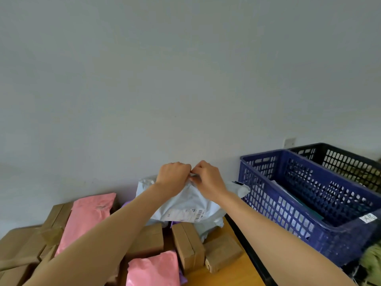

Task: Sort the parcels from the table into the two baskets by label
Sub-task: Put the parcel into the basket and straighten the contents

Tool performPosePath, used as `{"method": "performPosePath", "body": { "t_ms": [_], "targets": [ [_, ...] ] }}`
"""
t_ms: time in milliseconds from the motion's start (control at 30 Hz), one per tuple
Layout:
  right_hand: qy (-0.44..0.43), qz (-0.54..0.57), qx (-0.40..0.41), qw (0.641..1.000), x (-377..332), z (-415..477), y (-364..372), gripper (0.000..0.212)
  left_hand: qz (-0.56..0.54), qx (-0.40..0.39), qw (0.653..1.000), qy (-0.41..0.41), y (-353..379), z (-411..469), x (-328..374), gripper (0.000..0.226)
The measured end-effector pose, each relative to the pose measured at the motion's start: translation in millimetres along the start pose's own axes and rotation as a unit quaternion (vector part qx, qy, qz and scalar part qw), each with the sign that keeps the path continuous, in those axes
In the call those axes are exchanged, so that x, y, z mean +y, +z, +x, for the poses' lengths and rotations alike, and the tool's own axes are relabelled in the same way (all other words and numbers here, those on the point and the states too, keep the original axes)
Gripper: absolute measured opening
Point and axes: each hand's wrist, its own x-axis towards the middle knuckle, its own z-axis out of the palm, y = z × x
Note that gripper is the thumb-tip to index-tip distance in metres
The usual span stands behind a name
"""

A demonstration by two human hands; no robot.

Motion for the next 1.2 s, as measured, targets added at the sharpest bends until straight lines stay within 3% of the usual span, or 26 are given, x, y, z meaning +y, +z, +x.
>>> {"method": "performPosePath", "body": {
  "t_ms": [67, 200, 300, 400, 500, 600, 667, 767, 867, 967, 1100, 1200],
  "targets": [
    [-0.007, 0.009, 0.051, 0.999, 0.0, -3.3, 3.2, 0.019, -0.033, 0.009, 0.999, -0.032, 0.5, 1.7, -2.3, 0.02],
    [-0.083, -0.151, 0.194, 0.966, 5.8, -20.9, 11.9, 0.027, -0.108, 0.036, 0.99, -0.08, 2.4, 2.7, -13.5, 0.022],
    [-0.127, -0.19, 0.225, 0.947, 7.8, -39.4, 19.5, 0.031, -0.176, 0.062, 0.976, -0.113, -1.7, 2.9, -24.0, 0.021],
    [-0.115, -0.116, 0.178, 0.97, 9.3, -56.3, 28.3, 0.024, -0.239, 0.084, 0.959, -0.128, -11.5, 1.9, -34.8, 0.02],
    [-0.021, -0.057, 0.049, 0.997, 12.8, -69.4, 34.5, 0.011, -0.27, 0.116, 0.945, -0.141, -25.6, 0.3, -44.9, 0.018],
    [0.115, 0.048, -0.029, 0.992, 17.3, -75.1, 48.6, 0.03, -0.286, 0.148, 0.934, -0.153, -40.4, -2.0, -55.7, 0.016],
    [0.228, 0.192, -0.039, 0.954, 16.9, -71.3, 53.2, 0.036, -0.299, 0.163, 0.926, -0.164, -48.3, -3.6, -64.6, 0.014],
    [0.338, 0.424, -0.076, 0.837, 14.3, -64.1, 54.1, 0.047, -0.349, 0.176, 0.9, -0.193, -59.2, -5.7, -77.2, 0.011],
    [0.346, 0.511, -0.1, 0.78, 9.8, -54.8, 52.3, 0.072, -0.411, 0.19, 0.866, -0.211, -69.4, -8.4, -85.7, 0.008],
    [0.331, 0.588, -0.095, 0.732, 2.3, -41.9, 52.1, 0.072, -0.474, 0.198, 0.825, -0.235, -75.9, -12.6, -93.9, 0.009],
    [0.27, 0.526, -0.082, 0.802, -12.2, -23.5, 47.9, 0.053, -0.502, 0.202, 0.794, -0.278, -76.7, -19.2, -107.3, 0.01],
    [0.265, 0.566, -0.055, 0.779, -21.8, -9.1, 45.5, 0.042, -0.508, 0.204, 0.778, -0.307, -69.6, -25.8, -118.8, 0.011]
  ]
}}
